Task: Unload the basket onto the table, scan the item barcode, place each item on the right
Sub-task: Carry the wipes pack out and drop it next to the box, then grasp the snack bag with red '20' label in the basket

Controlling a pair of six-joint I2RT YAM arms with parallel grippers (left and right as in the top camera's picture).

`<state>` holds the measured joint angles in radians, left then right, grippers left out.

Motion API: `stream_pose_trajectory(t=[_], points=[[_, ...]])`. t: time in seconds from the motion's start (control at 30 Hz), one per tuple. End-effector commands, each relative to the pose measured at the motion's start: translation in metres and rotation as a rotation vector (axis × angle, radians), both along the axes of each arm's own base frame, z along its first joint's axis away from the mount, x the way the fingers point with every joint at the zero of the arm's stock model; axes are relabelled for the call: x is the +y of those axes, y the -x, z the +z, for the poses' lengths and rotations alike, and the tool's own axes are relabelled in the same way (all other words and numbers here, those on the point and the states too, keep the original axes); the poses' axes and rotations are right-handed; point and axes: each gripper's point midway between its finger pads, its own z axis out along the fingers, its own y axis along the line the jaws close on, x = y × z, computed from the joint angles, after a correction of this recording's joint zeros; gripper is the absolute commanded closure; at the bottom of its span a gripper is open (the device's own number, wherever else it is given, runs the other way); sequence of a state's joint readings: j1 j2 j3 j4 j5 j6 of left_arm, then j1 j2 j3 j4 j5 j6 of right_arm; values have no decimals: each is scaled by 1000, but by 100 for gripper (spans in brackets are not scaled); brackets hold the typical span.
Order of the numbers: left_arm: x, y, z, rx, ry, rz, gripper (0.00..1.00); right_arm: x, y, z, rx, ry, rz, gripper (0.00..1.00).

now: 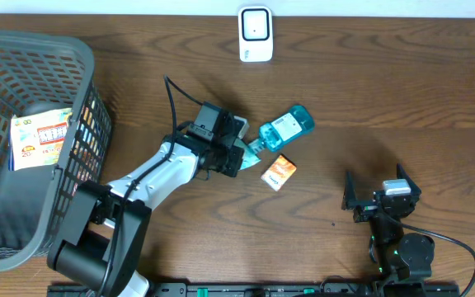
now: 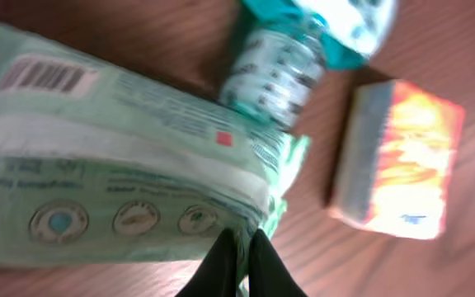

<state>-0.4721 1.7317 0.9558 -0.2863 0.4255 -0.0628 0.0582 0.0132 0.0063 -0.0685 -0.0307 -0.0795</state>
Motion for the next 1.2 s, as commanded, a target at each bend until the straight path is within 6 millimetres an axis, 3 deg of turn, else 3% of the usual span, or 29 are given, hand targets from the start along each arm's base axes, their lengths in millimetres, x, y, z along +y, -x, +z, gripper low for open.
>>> stream_pose_trajectory(t=[0.0, 0.07, 0.1, 0.13, 0.2, 0.23, 0.27, 0.37, 0.5, 0.57, 0.63, 0.67, 0.73, 0.77, 0.83, 0.87, 0.93, 1.0, 1.17], points=[[-23, 16, 4, 40, 62, -41, 92, -1, 0, -1, 7, -15, -4, 1], [-30, 22, 4, 42, 61, -65, 92, -1, 0, -1, 7, -15, -4, 1], [-33, 25, 4, 48, 62, -68, 85, -1, 0, -1, 7, -15, -4, 1], [-35, 27, 5, 57, 65, -59, 69, -1, 0, -1, 7, -15, -4, 1], [-35, 28, 8, 89, 69, -16, 59, -1, 0, -1, 7, -15, -4, 1], [-34, 27, 11, 97, 70, -3, 43, -1, 0, -1, 7, -15, -4, 1], [-33, 27, 16, 100, 68, 2, 34, -1, 0, -1, 7, -15, -4, 1], [-17, 14, 45, 50, 23, 55, 20, -1, 0, -1, 7, -15, -4, 1], [21, -16, 114, -120, -85, 138, 9, -1, 0, -1, 7, -15, -4, 1], [48, -34, 168, -249, -141, 198, 6, -1, 0, -1, 7, -15, -4, 1], [67, -46, 203, -335, -162, 252, 0, -1, 0, -1, 7, -15, -4, 1], [99, -62, 254, -452, -165, 370, 2, -1, 0, -1, 7, -15, -4, 1], [125, -70, 288, -522, -138, 461, 2, -1, 0, -1, 7, -15, -4, 1], [150, -76, 311, -555, -103, 573, 2, -1, 0, -1, 7, -15, -4, 1], [185, -79, 330, -567, -58, 731, 2, -1, 0, -1, 7, -15, -5, 1], [211, -80, 338, -565, -30, 847, 2, -1, 0, -1, 7, -15, -4, 1], [264, -79, 340, -530, 19, 1081, 2, -1, 0, -1, 7, -15, -4, 1], [320, -68, 325, -427, 74, 1358, 2, -1, 0, -1, 7, -15, -4, 1], [396, -34, 266, -136, 128, 1817, 2, -1, 0, -1, 7, -15, -4, 1]])
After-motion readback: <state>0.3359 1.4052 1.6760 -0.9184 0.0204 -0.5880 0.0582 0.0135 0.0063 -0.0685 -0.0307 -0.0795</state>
